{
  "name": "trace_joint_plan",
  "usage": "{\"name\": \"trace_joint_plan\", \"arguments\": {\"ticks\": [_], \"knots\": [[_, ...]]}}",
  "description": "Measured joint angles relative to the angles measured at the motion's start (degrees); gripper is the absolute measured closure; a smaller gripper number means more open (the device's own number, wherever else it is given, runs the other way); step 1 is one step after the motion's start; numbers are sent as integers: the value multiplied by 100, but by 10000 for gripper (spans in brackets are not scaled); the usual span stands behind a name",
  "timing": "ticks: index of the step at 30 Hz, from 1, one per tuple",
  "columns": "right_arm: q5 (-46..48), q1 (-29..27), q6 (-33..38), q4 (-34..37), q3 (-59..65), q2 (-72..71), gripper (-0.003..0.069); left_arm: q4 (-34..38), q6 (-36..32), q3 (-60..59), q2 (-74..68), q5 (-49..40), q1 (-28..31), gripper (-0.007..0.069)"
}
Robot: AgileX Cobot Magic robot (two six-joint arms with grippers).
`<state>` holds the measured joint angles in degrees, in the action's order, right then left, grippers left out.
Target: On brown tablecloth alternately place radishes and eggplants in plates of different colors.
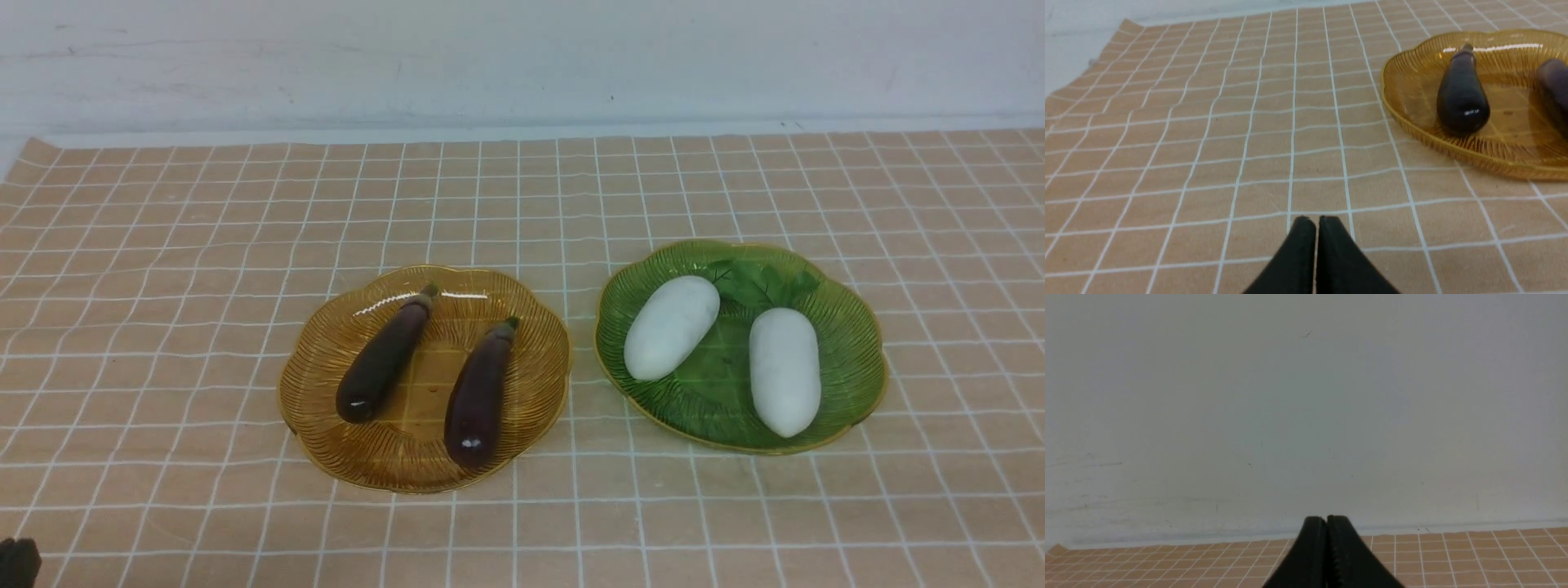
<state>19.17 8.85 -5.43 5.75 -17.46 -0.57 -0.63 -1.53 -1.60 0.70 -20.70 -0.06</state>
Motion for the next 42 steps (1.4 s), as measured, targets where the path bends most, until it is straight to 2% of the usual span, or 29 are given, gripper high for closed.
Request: {"name": "trace_joint_plan", "arguments": {"ticks": [42], "knots": [[46, 0, 23, -108, 0, 0, 673, 4, -7, -1, 0, -99, 0, 628]]}}
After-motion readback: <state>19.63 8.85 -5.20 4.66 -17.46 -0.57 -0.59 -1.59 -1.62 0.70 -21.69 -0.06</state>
